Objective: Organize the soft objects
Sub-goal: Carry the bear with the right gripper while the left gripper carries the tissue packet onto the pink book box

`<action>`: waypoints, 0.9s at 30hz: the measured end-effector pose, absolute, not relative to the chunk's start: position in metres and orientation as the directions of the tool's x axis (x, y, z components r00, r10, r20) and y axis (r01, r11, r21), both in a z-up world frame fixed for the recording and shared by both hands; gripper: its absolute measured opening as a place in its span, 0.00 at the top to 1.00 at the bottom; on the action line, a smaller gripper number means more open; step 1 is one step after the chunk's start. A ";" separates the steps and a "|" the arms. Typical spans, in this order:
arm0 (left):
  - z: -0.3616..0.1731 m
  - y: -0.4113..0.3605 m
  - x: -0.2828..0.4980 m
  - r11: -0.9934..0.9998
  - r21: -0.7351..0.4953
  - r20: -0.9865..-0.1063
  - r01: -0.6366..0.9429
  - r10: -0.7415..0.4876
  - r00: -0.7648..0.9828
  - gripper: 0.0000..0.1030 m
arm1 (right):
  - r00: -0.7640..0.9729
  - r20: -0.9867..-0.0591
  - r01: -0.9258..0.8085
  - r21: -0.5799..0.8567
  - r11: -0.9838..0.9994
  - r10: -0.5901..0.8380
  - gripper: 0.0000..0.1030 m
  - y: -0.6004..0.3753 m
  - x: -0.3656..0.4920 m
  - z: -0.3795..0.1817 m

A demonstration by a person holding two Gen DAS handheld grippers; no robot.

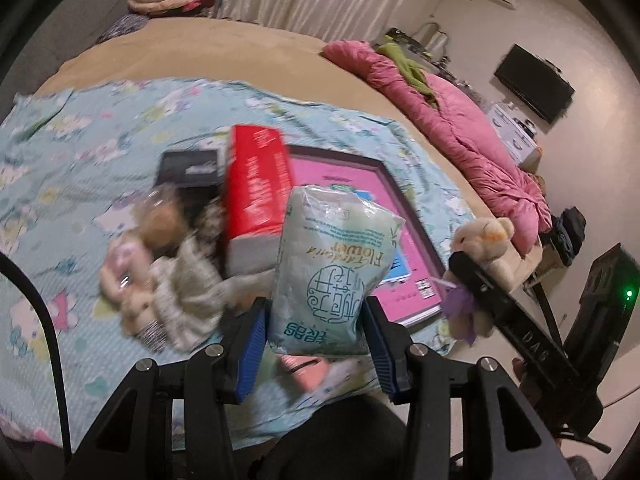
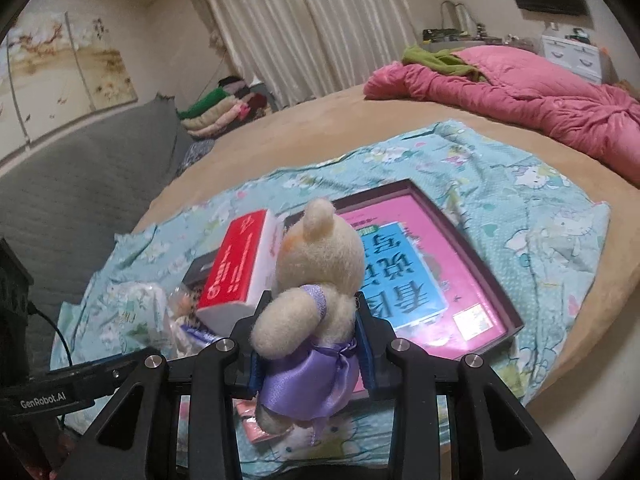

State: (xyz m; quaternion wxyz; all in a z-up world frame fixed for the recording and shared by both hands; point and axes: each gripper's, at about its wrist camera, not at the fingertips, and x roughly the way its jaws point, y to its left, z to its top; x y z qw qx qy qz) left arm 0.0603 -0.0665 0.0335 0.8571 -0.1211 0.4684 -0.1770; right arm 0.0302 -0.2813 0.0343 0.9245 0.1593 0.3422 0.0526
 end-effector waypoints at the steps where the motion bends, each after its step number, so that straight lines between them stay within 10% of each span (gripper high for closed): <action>1: 0.036 -0.076 0.064 0.908 -0.366 -0.760 0.204 -0.418 0.498 0.54 | 0.765 -0.612 0.020 0.337 0.941 0.202 0.64 -0.286 0.030 0.034; 27: -0.033 -0.205 0.129 0.918 -0.233 -0.883 0.320 -0.338 0.325 0.54 | 0.695 -0.701 0.166 0.373 0.913 0.160 0.63 -0.362 0.074 -0.017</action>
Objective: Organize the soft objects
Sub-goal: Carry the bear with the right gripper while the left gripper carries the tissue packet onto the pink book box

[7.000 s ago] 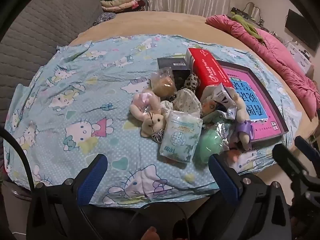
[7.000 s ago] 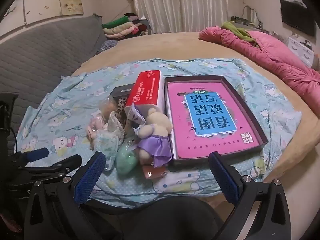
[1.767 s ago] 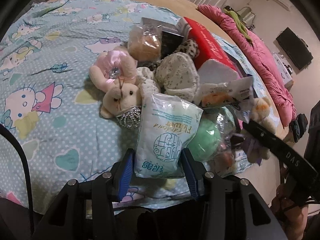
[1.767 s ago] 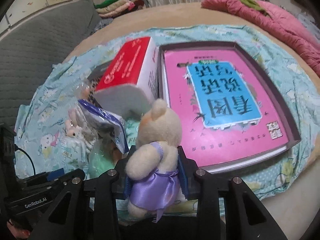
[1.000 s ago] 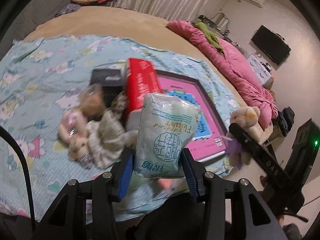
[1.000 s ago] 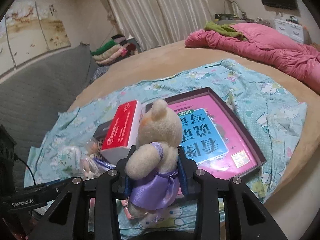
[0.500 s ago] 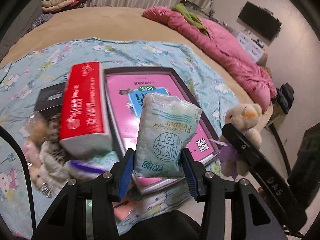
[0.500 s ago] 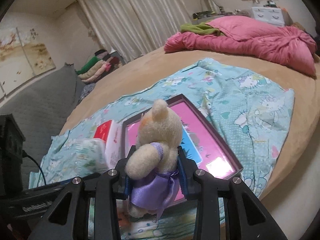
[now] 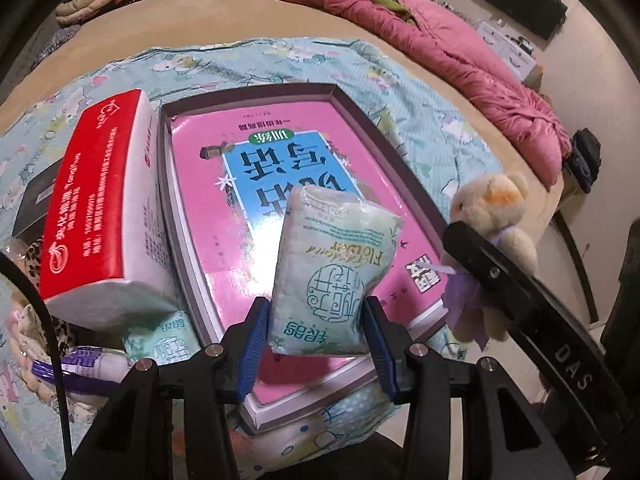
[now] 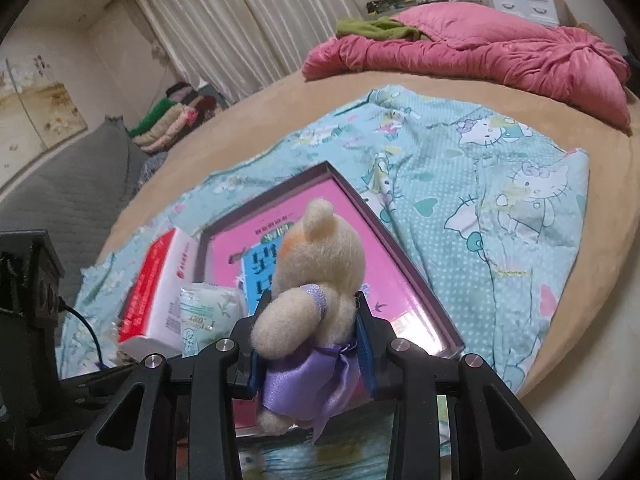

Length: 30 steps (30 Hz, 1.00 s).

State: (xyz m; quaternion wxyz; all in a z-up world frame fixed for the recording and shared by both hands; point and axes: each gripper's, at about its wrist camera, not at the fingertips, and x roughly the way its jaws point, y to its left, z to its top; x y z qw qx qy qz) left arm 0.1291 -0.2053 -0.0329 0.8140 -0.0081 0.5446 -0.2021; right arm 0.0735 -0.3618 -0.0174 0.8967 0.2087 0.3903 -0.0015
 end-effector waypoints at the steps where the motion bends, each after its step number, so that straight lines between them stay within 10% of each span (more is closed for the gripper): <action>1: -0.036 -0.208 0.129 0.919 -0.223 -0.888 0.327 -0.330 0.322 0.54 | 0.688 -0.707 0.166 0.376 0.911 0.167 0.63 -0.363 0.077 -0.021; 30: -0.059 -0.222 0.130 0.920 -0.154 -0.925 0.361 -0.263 0.275 0.52 | 0.591 -0.788 0.235 0.374 0.897 0.173 0.56 -0.371 0.095 -0.064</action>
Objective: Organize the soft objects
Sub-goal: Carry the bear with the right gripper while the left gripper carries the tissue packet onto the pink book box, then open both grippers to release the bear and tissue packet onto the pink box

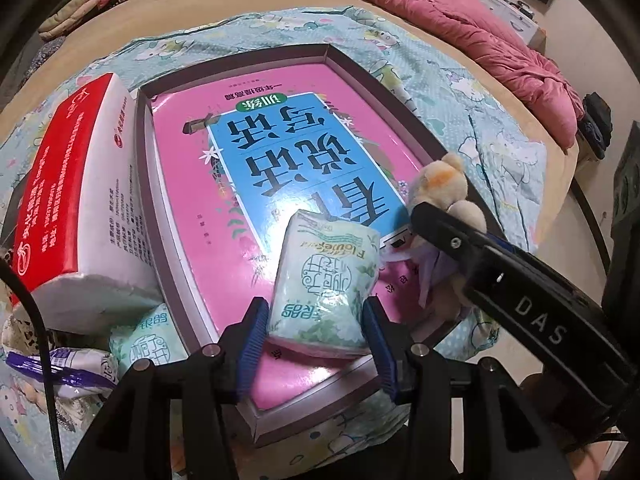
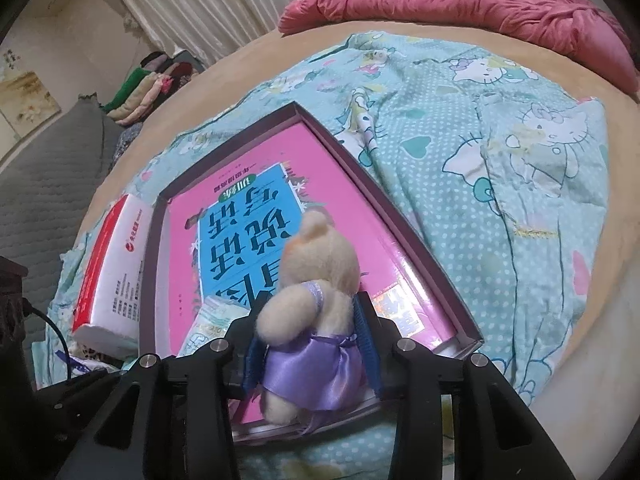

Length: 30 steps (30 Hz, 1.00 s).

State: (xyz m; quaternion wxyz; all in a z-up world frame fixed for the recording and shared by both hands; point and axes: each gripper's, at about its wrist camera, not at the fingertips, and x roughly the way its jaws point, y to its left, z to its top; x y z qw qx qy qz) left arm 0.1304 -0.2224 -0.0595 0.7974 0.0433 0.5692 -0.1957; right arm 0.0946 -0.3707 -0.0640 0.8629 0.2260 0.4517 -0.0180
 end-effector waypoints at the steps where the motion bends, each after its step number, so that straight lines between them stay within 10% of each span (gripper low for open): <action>1: -0.059 -0.222 0.131 0.920 -0.155 -0.925 0.360 -0.264 0.275 0.52 | 0.597 -0.785 0.239 0.371 0.897 0.166 0.54 -0.372 0.093 -0.062; 30: 0.023 -0.190 0.097 0.911 -0.175 -0.845 0.373 -0.333 0.418 0.29 | 0.650 -0.759 0.300 0.310 0.902 0.045 0.34 -0.385 0.064 -0.024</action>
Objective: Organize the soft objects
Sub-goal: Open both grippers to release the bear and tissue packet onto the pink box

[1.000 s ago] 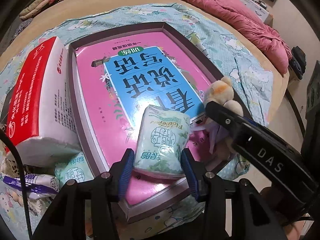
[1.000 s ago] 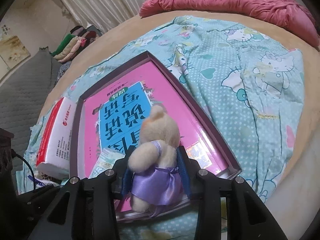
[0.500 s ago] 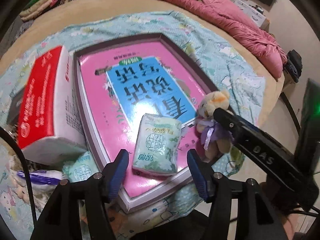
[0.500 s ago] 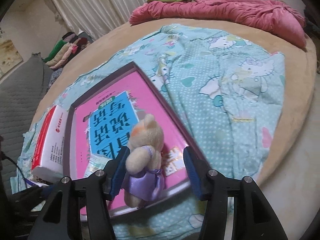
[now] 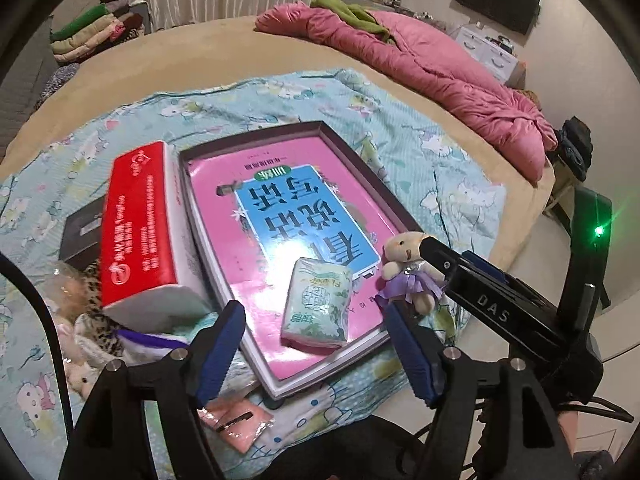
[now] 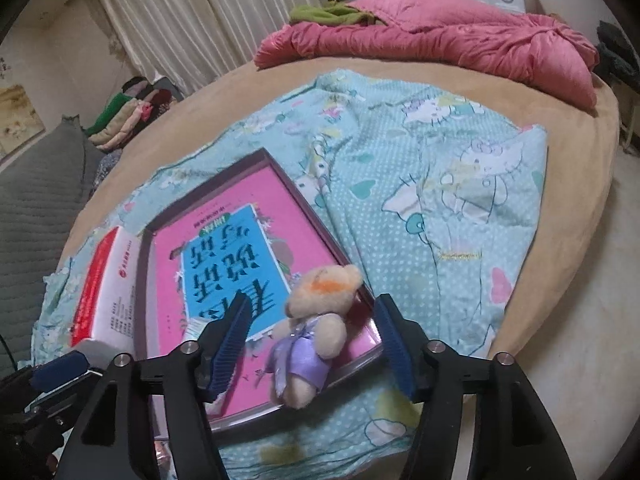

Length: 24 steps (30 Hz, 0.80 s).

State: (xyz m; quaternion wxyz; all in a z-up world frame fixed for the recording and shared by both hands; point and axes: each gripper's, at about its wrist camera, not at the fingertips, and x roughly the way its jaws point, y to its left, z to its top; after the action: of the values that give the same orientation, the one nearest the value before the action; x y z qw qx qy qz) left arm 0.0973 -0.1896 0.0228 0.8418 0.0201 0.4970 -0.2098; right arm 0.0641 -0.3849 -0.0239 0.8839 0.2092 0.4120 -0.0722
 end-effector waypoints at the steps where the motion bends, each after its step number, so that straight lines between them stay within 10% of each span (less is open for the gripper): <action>1: 0.026 -0.187 0.096 0.915 -0.169 -0.842 0.367 -0.327 0.428 0.29 | 0.655 -0.754 0.293 0.315 0.903 0.050 0.33 -0.383 0.063 -0.021; 24: 0.073 -0.052 0.070 0.965 -0.207 -0.802 0.158 -0.260 0.538 0.27 | 0.728 -0.678 0.108 0.258 0.960 0.101 0.23 -0.310 0.042 0.054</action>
State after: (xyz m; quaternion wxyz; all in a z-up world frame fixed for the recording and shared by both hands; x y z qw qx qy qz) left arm 0.0701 -0.0516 0.0731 0.8752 -0.0546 0.4655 -0.1196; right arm 0.0416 -0.3102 0.0541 0.9187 0.1415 0.3687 -0.0020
